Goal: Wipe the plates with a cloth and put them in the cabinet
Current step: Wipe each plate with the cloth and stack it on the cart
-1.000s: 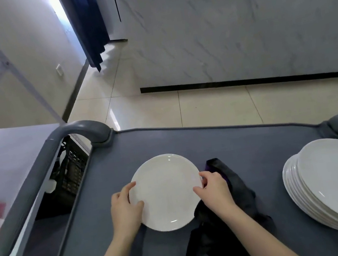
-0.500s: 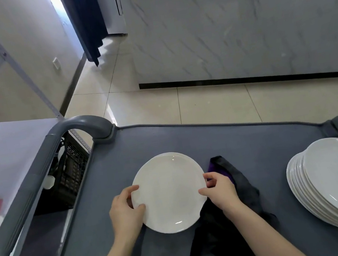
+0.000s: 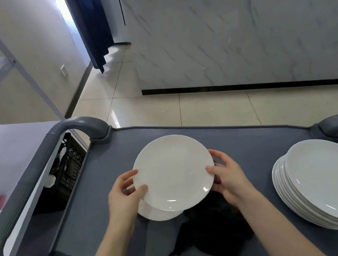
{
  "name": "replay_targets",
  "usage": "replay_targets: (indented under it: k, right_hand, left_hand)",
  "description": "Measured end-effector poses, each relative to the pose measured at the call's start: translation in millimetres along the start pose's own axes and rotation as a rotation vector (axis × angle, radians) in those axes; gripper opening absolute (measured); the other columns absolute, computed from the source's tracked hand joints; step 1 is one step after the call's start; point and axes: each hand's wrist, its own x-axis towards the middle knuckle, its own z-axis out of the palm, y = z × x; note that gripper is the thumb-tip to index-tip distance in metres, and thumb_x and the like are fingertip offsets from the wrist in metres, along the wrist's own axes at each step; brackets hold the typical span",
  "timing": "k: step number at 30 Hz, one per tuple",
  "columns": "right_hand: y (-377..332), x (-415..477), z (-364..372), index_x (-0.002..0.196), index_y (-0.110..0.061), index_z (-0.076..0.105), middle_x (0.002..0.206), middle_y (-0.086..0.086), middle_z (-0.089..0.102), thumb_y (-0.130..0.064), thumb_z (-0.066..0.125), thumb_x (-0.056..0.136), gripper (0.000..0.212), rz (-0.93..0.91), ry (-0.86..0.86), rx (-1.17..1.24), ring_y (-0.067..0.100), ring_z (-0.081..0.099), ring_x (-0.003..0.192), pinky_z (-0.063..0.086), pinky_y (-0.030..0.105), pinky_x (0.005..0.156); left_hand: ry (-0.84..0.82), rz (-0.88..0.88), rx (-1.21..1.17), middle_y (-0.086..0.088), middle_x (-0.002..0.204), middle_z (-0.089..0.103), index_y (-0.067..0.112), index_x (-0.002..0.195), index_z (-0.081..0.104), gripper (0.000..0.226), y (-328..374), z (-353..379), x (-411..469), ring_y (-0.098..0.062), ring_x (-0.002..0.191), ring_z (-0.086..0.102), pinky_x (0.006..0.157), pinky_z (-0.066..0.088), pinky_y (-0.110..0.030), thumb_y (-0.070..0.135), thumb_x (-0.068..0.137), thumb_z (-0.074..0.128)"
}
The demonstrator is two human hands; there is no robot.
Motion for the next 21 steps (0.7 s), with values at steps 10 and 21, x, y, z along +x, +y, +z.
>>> replay_targets:
  k: [10,21]
  right_hand:
    - [-4.2,-26.1,-30.6,0.122,-0.026,0.057,0.111,0.006,0.073,0.003,0.058,0.092,0.041,-0.053,-0.030,0.234,0.027,0.069,0.094,0.058,0.040,0.067]
    - [48.2,-47.0,-28.8,0.121,-0.028,0.063,0.115,-0.012,0.063,-0.041,0.063,0.091,0.033,-0.406,-0.154,-1.071,0.006,0.058,0.103,0.048,0.032,0.096]
  left_hand:
    - [-0.076,-0.057,-0.211,-0.003,0.131,0.061,0.039,0.110,0.067,0.029,12.6,61.0,-29.2,-0.028,0.109,0.067,0.070,0.061,-0.038,0.013,0.096,0.064]
    - [0.215,-0.035,-0.276,0.000,0.109,0.063,0.033,0.099,0.065,0.026,2.8,25.8,-30.4,-0.026,0.094,0.063,0.077,0.055,-0.040,0.007,0.099,0.060]
